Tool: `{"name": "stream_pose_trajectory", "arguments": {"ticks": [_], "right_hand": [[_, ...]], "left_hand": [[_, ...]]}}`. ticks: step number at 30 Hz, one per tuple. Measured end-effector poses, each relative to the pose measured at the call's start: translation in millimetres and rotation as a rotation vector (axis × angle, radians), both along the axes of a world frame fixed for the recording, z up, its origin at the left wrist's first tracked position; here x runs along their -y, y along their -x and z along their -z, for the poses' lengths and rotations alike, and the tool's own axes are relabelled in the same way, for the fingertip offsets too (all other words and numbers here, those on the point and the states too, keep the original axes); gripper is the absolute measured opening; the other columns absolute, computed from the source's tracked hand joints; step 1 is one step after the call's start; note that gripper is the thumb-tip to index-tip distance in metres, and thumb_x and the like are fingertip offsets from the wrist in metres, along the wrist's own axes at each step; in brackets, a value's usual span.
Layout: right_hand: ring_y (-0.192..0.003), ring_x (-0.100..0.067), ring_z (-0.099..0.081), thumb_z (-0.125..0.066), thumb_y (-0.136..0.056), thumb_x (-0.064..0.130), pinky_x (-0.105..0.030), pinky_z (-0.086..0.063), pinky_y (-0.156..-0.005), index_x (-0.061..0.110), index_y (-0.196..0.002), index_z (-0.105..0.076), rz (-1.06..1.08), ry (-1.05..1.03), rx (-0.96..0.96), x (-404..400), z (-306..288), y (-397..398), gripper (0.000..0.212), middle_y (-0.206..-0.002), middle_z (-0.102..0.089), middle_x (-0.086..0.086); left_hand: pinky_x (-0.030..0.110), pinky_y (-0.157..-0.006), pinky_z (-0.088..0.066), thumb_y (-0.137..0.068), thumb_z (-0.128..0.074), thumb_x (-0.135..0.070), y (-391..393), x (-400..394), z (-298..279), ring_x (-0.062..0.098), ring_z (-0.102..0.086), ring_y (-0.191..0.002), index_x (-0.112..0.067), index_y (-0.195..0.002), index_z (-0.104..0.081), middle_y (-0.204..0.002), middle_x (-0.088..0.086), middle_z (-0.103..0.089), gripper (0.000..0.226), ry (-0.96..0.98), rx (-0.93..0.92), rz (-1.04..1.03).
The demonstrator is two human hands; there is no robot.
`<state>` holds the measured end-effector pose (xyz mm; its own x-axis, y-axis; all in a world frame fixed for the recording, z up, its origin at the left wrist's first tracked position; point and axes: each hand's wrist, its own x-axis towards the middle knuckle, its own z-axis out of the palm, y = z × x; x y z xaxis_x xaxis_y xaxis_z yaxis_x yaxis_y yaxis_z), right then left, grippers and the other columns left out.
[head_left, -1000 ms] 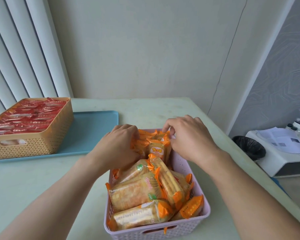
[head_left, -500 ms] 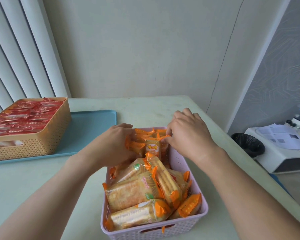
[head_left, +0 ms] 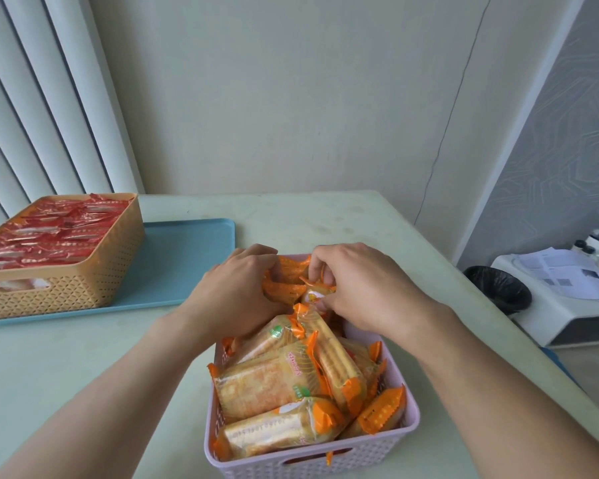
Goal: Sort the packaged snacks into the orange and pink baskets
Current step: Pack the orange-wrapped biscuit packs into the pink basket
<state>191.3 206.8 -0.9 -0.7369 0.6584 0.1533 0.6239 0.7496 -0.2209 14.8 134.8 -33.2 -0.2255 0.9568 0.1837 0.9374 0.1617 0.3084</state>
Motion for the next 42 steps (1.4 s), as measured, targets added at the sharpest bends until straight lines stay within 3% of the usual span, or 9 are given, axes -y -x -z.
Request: {"name": "stream_pose_trajectory", "arguments": {"ticks": [5,13,17,22,25,27,33,37,42], "right_hand": [[-0.088,-0.014,-0.058,-0.078,-0.085,0.017,-0.027,-0.037,-0.061,0.035,-0.111,-0.062,0.014,-0.113,0.021,1.4,-2.9,-8.1,0.035,-0.086,-0.055,0.015],[-0.109,-0.018,-0.056,-0.076,-0.085,0.013,-0.029,-0.029,-0.082,0.033,-0.109,-0.073,-0.027,-0.217,0.129,1.2,1.5,0.9,0.032,-0.11,-0.065,0.009],[-0.113,-0.017,-0.049,-0.07,-0.09,0.011,-0.027,-0.029,-0.084,0.036,-0.124,-0.068,-0.047,-0.297,0.164,-2.7,2.6,-2.3,0.042,-0.101,-0.047,0.011],[-0.092,0.006,-0.055,-0.057,-0.099,0.046,-0.019,-0.04,-0.08,0.038,-0.118,-0.071,-0.161,0.155,-0.144,13.3,-24.2,-10.0,0.025,-0.105,-0.063,0.022],[-0.119,0.008,-0.052,-0.052,-0.089,0.07,-0.02,-0.04,-0.103,0.042,-0.134,-0.06,-0.319,0.305,0.11,30.5,-26.1,-6.9,0.053,-0.133,-0.059,0.023],[-0.133,-0.001,-0.045,-0.053,-0.089,0.072,-0.029,-0.037,-0.113,0.043,-0.14,-0.053,-0.331,0.298,0.255,34.0,-19.3,-6.0,0.059,-0.143,-0.053,0.02],[-0.086,0.004,-0.059,-0.075,-0.084,0.043,-0.019,-0.046,-0.076,0.043,-0.105,-0.068,-0.274,0.274,-0.131,27.3,-16.9,-4.0,0.023,-0.095,-0.064,0.022],[-0.078,-0.009,-0.063,-0.068,-0.087,0.04,-0.041,-0.051,-0.08,0.03,-0.093,-0.069,-0.194,0.425,-0.437,15.7,-18.6,-1.5,0.012,-0.084,-0.07,0.002],[-0.06,-0.009,-0.048,-0.058,-0.097,0.053,-0.031,-0.039,-0.069,0.018,-0.082,-0.064,-0.069,0.511,-0.576,6.4,-20.5,0.2,0.038,-0.063,-0.055,0.012]], "left_hand": [[0.035,-0.088,-0.042,-0.074,-0.075,-0.049,1.4,-0.3,0.6,0.01,-0.041,-0.13,-0.033,-0.082,-0.053,-0.144,-0.021,-0.043,0.029,0.021,0.006,0.022],[0.042,-0.094,-0.046,-0.07,-0.079,-0.051,2.7,-1.4,3.6,0.014,-0.047,-0.12,-0.033,-0.091,-0.054,-0.13,-0.016,-0.054,0.037,-0.031,0.058,0.029],[0.036,-0.093,-0.044,-0.068,-0.082,-0.049,3.7,1.1,0.8,0.015,-0.048,-0.113,-0.032,-0.102,-0.053,-0.122,-0.011,-0.056,0.048,-0.018,0.12,0.045],[0.027,-0.087,-0.04,-0.078,-0.081,-0.044,24.5,18.7,-26.2,0.014,-0.053,-0.114,-0.036,-0.116,-0.058,-0.122,-0.012,-0.057,0.046,0.034,0.216,0.051],[0.028,-0.107,-0.035,-0.088,-0.069,-0.046,35.6,40.9,-48.4,0.006,-0.046,-0.134,-0.039,-0.101,-0.066,-0.142,-0.017,-0.052,0.015,0.003,0.194,0.057],[0.028,-0.113,-0.031,-0.079,-0.064,-0.066,34.6,58.1,-60.1,-0.002,-0.042,-0.136,-0.043,-0.096,-0.068,-0.143,-0.025,-0.047,0.029,0.122,0.226,0.1],[0.023,-0.102,-0.026,-0.053,-0.065,-0.086,13.4,85.8,-66.0,-0.01,-0.022,-0.132,-0.055,-0.124,-0.041,-0.14,-0.036,-0.027,0.081,0.453,0.099,0.163],[0.022,-0.092,-0.045,-0.06,-0.073,-0.075,6.4,73.9,-61.1,-0.006,-0.053,-0.11,-0.048,-0.122,-0.048,-0.12,-0.027,-0.057,0.072,0.172,0.286,0.163],[0.038,-0.084,-0.054,-0.08,-0.072,-0.053,7.8,59.2,-51.2,0.011,-0.067,-0.088,-0.032,-0.101,-0.067,-0.092,-0.01,-0.071,0.03,-0.205,0.419,0.172]]}}
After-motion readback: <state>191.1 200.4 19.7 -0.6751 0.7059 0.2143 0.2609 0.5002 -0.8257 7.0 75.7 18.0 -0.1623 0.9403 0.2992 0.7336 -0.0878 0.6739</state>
